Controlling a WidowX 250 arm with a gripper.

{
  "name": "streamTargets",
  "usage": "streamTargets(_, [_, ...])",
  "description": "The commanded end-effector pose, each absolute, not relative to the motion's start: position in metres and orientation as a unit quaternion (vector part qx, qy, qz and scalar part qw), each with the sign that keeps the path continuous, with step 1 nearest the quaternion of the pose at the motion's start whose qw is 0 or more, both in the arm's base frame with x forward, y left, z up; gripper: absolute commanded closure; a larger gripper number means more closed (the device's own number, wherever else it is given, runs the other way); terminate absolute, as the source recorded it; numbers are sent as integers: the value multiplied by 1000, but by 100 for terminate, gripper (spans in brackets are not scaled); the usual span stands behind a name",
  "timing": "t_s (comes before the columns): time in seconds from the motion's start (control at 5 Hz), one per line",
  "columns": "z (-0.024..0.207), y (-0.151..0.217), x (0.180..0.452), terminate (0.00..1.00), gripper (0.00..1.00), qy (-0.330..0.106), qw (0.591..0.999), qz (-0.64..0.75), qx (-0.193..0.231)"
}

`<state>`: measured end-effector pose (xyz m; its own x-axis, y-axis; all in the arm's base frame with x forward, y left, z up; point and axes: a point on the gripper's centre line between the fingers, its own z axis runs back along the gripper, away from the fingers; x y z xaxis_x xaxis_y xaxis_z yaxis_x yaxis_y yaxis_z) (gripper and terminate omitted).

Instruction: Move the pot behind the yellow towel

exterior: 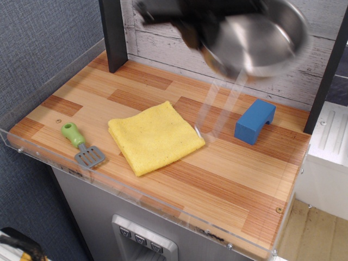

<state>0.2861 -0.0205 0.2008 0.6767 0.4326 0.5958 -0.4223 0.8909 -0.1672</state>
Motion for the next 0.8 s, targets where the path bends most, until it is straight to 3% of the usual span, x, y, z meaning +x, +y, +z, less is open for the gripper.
streamTargets(0.0, [216,54,320,0,100,-339,891,301,-4])
streamTargets(0.6, [122,117,360,0,100,-263,898,349,55])
